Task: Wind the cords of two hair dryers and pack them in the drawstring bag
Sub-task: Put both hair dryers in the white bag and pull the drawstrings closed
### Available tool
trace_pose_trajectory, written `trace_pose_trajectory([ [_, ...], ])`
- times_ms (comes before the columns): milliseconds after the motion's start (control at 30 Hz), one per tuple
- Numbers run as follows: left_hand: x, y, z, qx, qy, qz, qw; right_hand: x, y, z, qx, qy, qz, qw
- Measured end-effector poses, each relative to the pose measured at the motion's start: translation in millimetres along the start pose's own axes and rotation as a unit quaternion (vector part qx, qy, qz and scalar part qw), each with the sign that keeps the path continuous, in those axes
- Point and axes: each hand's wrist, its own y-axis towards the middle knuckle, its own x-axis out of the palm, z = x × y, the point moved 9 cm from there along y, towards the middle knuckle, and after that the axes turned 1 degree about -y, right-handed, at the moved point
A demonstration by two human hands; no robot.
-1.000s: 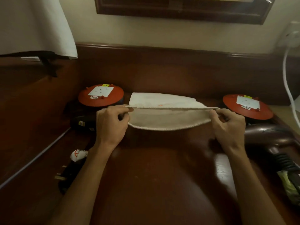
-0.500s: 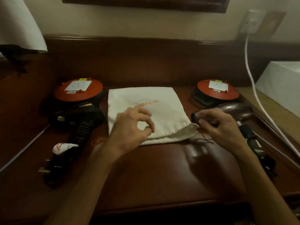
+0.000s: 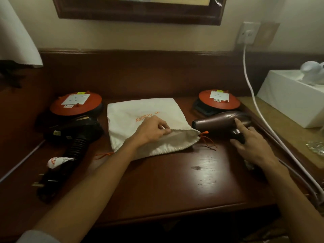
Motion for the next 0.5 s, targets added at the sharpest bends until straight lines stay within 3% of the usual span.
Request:
trace_pose_trajectory([
  [100, -9, 10, 3, -0.001, -0.029, 0.006, 1.000, -8, -6, 2, -0.018, 0.117, 0.030, 0.992],
  [233, -19, 22, 10, -0.008, -0.036, -0.025, 0.999, -43, -38, -28, -0.116, 0.222, 0.094, 0.964],
  [400, -43, 32, 40, 0.033, -0.061, -0.033, 0.997, -22, -90, -100, -0.253, 0.218, -0.041, 0.942],
  [500, -52, 30, 51, 0.057, -0.058, -0.030, 0.996, 14, -86, -130, -0.269, 0.155, -0.071, 0.948],
])
